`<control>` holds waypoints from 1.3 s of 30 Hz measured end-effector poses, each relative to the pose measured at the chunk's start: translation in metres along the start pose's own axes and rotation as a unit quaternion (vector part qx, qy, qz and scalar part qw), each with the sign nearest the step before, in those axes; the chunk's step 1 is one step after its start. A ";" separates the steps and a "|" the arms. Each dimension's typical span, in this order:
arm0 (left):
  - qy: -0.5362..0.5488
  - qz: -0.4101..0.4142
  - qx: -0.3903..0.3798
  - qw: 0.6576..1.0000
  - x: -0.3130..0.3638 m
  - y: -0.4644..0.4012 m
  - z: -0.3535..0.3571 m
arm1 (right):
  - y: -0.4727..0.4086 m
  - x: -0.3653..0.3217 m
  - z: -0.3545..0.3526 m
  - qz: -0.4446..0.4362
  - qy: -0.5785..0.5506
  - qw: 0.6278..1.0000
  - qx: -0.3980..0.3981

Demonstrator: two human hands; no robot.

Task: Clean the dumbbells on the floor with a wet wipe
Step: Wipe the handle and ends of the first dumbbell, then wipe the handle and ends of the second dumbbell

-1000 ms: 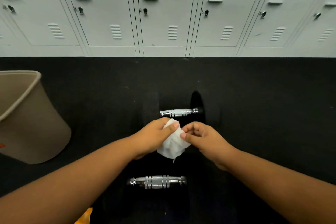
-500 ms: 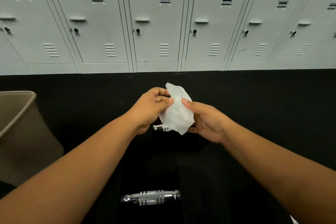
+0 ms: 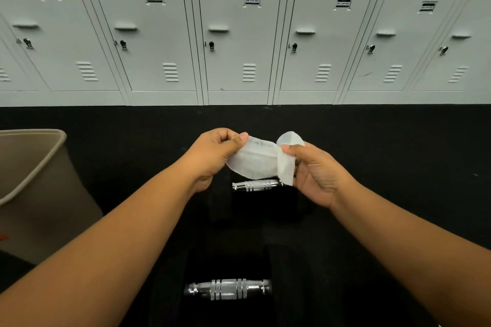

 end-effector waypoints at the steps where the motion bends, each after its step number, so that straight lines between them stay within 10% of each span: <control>1: 0.018 -0.002 0.004 1.000 -0.001 -0.001 0.000 | 0.000 -0.002 0.000 -0.006 -0.007 1.000 0.002; 12: 0.246 -0.073 -0.082 0.963 -0.019 0.008 0.013 | -0.008 -0.015 -0.017 -0.061 -0.088 0.993 0.051; 18: 0.117 -0.163 -0.186 0.962 -0.029 0.030 0.053 | -0.013 -0.011 0.012 -0.036 0.004 0.999 0.008; 26: 0.088 0.018 0.098 0.991 0.006 -0.001 -0.010 | -0.009 0.008 -0.005 0.036 0.080 0.993 0.073; 32: -0.180 0.059 -0.147 0.971 0.045 0.004 0.019 | -0.006 -0.006 0.019 -0.037 0.316 0.946 -0.065; 39: -0.052 -0.037 -0.197 0.978 0.028 0.004 0.017 | 0.003 0.002 0.043 0.053 0.214 0.959 -0.175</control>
Point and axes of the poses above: each hand's wrist, its own y-axis away from the middle knuckle, its own z-axis out of the palm, x = y × z, the point moved 9 cm from there along -y, towards the middle knuckle, and after that the axes turned 4 degrees about -y, right-handed, at the moved point
